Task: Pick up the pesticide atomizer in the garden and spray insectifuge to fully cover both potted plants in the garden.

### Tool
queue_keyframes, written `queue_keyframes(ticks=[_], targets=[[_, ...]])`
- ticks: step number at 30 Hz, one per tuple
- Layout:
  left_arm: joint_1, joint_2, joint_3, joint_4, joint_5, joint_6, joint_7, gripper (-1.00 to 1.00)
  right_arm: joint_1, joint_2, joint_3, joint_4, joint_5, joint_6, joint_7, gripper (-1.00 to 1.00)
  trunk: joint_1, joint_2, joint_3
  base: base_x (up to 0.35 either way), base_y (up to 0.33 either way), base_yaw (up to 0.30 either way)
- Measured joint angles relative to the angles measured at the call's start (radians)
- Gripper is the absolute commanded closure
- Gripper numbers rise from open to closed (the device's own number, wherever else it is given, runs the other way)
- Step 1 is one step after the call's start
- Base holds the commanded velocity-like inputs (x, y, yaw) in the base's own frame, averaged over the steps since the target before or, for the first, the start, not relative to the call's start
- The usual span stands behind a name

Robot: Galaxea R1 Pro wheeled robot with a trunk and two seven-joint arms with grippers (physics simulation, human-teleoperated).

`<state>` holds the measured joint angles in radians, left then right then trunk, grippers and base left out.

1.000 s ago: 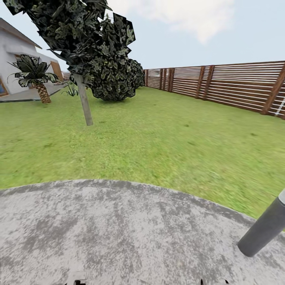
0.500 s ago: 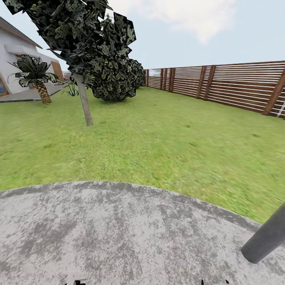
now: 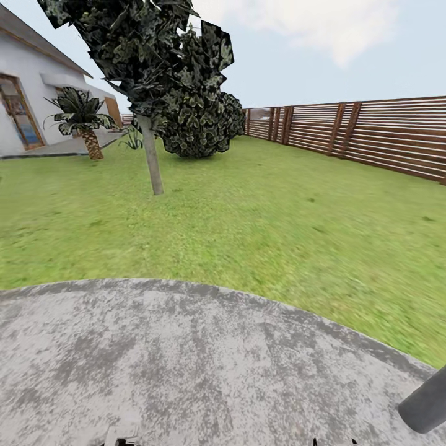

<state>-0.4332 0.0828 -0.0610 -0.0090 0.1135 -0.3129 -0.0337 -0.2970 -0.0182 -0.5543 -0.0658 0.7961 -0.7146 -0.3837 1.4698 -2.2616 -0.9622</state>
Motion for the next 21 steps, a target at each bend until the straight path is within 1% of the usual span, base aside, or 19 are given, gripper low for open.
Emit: queue_keyframes(ticks=[15,21], targets=[[0.000,0.000,0.000,0.000,0.000,0.000,0.000,1.00,0.000,0.000,0.000,0.000,0.000,0.000,0.000,-1.00,0.000,0.000,0.000,0.001,0.000,0.278],[0.000,0.000,0.000,0.000,0.000,0.000,0.000,1.00,0.000,0.000,0.000,0.000,0.000,0.000,0.001,-1.00,0.000,0.000,0.000,0.154,0.000,0.269]])
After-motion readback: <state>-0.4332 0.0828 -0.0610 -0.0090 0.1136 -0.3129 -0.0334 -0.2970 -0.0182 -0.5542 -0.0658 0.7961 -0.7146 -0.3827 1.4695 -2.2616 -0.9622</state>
